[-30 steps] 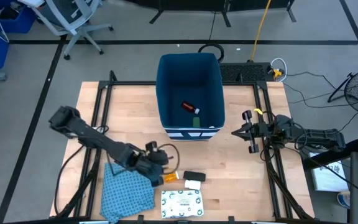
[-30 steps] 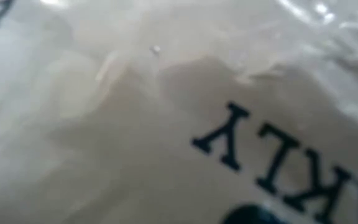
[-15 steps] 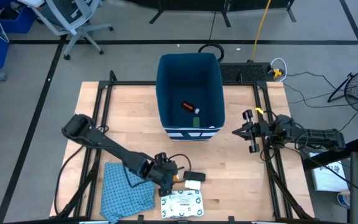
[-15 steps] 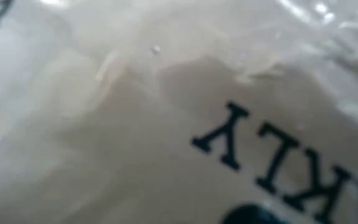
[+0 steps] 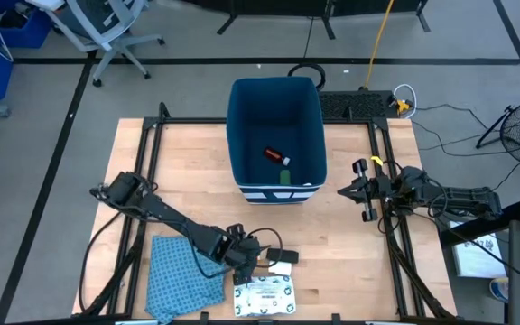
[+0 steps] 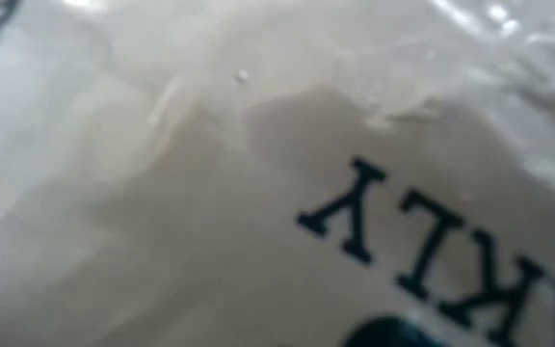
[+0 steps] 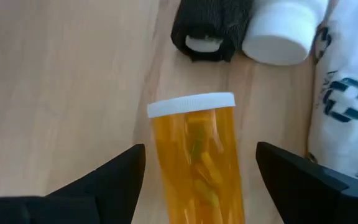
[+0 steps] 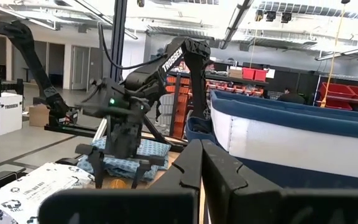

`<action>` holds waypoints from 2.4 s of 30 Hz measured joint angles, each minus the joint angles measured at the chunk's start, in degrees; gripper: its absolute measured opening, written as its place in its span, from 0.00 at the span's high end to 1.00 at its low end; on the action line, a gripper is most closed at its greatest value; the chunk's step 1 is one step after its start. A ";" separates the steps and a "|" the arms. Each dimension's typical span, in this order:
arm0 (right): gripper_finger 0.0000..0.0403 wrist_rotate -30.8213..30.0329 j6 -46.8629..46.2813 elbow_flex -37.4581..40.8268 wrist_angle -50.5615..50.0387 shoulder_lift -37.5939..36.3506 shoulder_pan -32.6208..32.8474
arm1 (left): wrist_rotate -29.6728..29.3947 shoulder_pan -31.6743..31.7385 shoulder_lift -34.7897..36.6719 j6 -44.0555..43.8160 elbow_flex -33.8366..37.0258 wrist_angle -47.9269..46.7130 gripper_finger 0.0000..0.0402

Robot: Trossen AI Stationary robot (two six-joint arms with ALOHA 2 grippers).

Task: Pick & place medical supplies in basket/bin
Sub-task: Put the yellow medicine bottle into the basket

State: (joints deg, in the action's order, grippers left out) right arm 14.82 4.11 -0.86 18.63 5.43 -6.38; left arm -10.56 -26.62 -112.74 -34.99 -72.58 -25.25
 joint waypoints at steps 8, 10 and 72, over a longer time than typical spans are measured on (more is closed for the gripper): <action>1.00 0.01 -0.01 0.00 -0.02 -0.02 -0.01 | 0.65 1.68 -1.30 1.20 0.02 -0.57 0.38; 1.00 0.00 -0.01 0.00 -0.04 -0.01 -0.01 | 0.67 2.02 -1.13 2.07 0.02 -0.67 0.44; 1.00 0.06 -0.49 0.00 -0.42 2.39 -0.01 | -2.52 21.80 90.37 29.33 66.73 42.25 0.52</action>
State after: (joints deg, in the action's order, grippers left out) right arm 14.87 3.62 -0.86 18.22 7.81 -6.39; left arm -13.09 -4.82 -22.37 -5.66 -5.85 17.00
